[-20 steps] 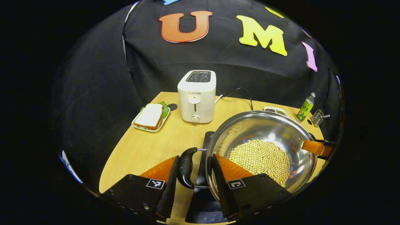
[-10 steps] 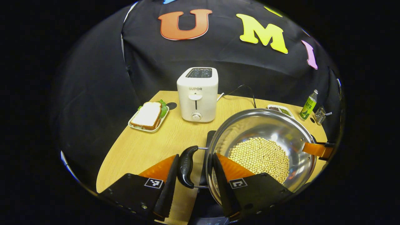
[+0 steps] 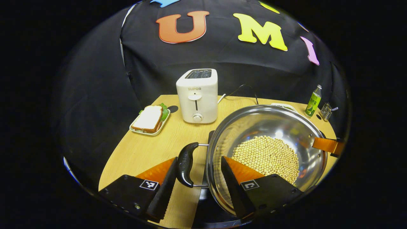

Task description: First push the handle of the pot to place it horizontally, then grasp the pot with both hands and set it on the induction cooktop.

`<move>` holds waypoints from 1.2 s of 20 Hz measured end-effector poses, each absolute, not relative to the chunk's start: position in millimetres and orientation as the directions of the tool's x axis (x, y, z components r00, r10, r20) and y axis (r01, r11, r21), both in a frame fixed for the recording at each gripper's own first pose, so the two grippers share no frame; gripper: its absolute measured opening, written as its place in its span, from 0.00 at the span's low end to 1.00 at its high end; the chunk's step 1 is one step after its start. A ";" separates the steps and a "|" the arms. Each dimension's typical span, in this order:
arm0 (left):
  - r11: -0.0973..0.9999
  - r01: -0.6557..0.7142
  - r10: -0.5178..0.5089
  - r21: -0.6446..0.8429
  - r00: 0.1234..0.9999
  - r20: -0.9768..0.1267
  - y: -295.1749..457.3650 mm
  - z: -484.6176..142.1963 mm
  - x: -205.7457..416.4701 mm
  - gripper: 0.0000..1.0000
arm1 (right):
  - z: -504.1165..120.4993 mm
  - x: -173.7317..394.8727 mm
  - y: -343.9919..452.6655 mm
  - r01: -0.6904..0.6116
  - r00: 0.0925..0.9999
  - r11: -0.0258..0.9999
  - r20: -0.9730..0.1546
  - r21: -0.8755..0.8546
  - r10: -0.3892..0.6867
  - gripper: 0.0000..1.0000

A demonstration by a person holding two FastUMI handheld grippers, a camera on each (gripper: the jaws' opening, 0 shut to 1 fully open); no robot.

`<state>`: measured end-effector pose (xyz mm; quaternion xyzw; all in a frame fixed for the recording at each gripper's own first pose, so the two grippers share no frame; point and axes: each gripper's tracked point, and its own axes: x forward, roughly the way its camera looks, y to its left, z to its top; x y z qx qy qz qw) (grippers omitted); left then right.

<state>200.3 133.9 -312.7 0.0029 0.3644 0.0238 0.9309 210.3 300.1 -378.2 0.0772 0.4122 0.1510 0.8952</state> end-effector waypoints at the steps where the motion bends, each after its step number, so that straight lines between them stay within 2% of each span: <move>1: 0.999 -0.048 0.049 0.019 0.744 -0.666 135.0 -308.2 198.2 0.80 | -373.7 208.7 298.3 -0.211 0.626 0.941 -0.703 0.265 0.338 0.70; 4: 0.997 -0.072 0.059 0.005 0.772 -0.633 137.9 -291.8 185.0 0.88 | -349.6 205.7 283.3 -0.195 0.697 0.950 -0.647 0.245 0.310 0.70; 6: 0.996 -0.088 0.066 -0.005 0.787 -0.613 136.5 -281.5 173.0 0.89 | -334.2 200.6 270.6 -0.189 0.733 0.954 -0.613 0.233 0.295 0.76; 7: 0.995 -0.097 0.076 -0.003 0.798 -0.598 137.8 -274.5 167.8 0.90 | -326.5 195.8 265.7 -0.191 0.746 0.954 -0.597 0.231 0.294 0.84; 11: 0.993 -0.120 0.113 0.019 0.852 -0.512 136.9 -238.0 145.1 0.93 | -306.5 170.0 248.9 -0.200 0.784 0.953 -0.545 0.229 0.296 0.94; 18: 0.997 -0.070 0.061 -0.012 0.933 -0.356 86.3 -181.4 94.8 0.93 | -272.6 112.7 203.6 -0.217 0.858 0.961 -0.436 0.171 0.271 0.95; 24: 0.996 -0.071 0.082 0.058 0.970 -0.229 53.5 -135.3 50.7 0.93 | -231.5 66.7 155.2 -0.193 0.908 0.965 -0.340 0.179 0.245 0.94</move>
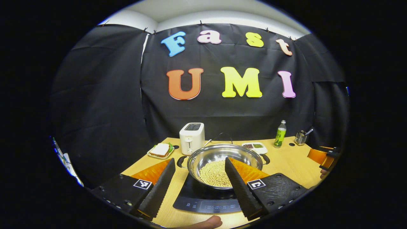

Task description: First push the handle of the pot to place it horizontally, then grasp the pot with both hands and set it on the induction cooktop.

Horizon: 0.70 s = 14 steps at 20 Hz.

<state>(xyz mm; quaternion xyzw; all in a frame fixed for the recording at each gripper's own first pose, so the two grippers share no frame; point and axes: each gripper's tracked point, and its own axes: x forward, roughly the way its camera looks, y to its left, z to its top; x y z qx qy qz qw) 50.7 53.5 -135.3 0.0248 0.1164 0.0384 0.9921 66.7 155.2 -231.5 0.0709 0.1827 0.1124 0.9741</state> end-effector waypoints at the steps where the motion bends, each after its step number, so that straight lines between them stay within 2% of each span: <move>1: 0.995 -0.071 0.084 0.073 0.975 -0.204 48.6 -127.0 44.7 0.93 | -222.2 58.9 148.8 -0.190 0.915 0.965 -0.323 0.182 0.241 0.94; 8: 0.996 -0.058 0.066 0.073 0.991 -0.114 21.7 -98.3 -3.1 0.96 | -155.3 12.5 100.7 -0.180 0.963 0.979 -0.186 0.099 0.196 0.95; 9: 0.997 -0.060 0.066 0.059 0.991 -0.113 19.2 -98.7 -7.7 0.89 | -147.0 7.3 93.1 -0.173 0.968 0.981 -0.166 0.087 0.186 0.95; 10: 0.997 -0.054 0.059 0.049 0.991 -0.116 15.2 -98.7 -12.5 0.96 | -139.0 1.7 86.1 -0.166 0.973 0.983 -0.147 0.082 0.177 0.95; 14: 0.997 -0.055 0.059 0.057 0.995 -0.075 11.7 -78.4 -28.2 0.96 | -118.6 -20.8 67.1 -0.159 0.982 0.984 -0.095 0.078 0.166 0.94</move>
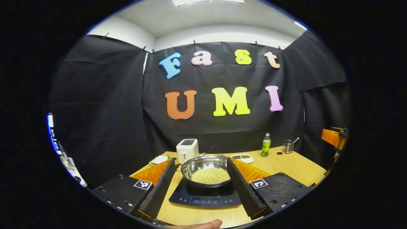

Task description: First push the handle of the pot to place it horizontally, then grasp the pot with both hands and set it on the induction cooktop.

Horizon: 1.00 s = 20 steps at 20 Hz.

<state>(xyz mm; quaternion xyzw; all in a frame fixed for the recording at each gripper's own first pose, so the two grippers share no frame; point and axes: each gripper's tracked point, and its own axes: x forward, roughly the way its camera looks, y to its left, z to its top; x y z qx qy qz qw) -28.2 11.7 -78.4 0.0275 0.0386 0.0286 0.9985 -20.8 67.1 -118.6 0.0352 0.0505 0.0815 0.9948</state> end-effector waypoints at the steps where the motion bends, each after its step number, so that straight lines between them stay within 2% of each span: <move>1: 0.997 -0.049 0.053 0.054 0.996 -0.068 8.5 -74.7 -32.8 0.96 | -114.1 -25.3 61.9 -0.154 0.984 0.985 -0.082 0.071 0.160 0.94; 4: 0.999 -0.019 0.021 0.049 0.999 -0.049 -4.8 -63.5 -45.1 0.96 | -92.1 -39.6 43.6 -0.118 0.993 0.992 -0.025 0.051 0.119 0.95; 9: 0.997 -0.033 0.032 0.065 0.999 0.014 -4.3 -38.4 -61.9 0.96 | -61.1 -68.2 22.0 -0.097 0.993 0.995 0.071 0.037 0.095 0.94; 13: 0.999 -0.034 0.033 0.037 0.999 0.034 -5.2 -25.2 -72.5 0.96 | -53.3 -81.4 1.6 -0.050 0.996 0.999 0.077 0.004 0.050 0.94; 20: 0.999 -0.030 0.028 0.022 0.997 0.078 -3.5 -12.5 -88.3 0.96 | -34.2 -95.2 -7.1 -0.039 0.994 0.999 0.100 -0.027 0.041 0.94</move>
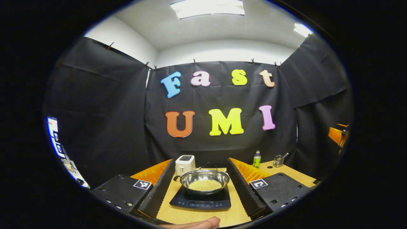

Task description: First push the handle of the pot to place it horizontally, then grasp the pot with both hands and set it on the induction cooktop.

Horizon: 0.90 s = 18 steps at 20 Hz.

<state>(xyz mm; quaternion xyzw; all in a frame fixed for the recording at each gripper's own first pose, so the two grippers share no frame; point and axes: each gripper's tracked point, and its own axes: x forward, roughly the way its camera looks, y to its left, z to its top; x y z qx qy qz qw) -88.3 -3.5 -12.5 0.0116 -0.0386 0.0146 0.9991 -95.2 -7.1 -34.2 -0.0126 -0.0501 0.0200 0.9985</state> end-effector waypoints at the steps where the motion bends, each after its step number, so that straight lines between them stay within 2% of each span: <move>1: 0.999 -0.030 0.028 0.017 0.996 0.086 -3.1 -10.2 -90.8 0.96 | -31.0 -96.3 -7.9 -0.033 0.993 0.999 0.109 -0.036 0.036 0.94; 18: 1.000 0.017 -0.018 0.015 0.994 0.109 -10.5 -13.8 -89.4 0.96 | -29.7 -102.9 -3.1 -0.063 0.992 0.997 0.105 -0.033 0.066 0.95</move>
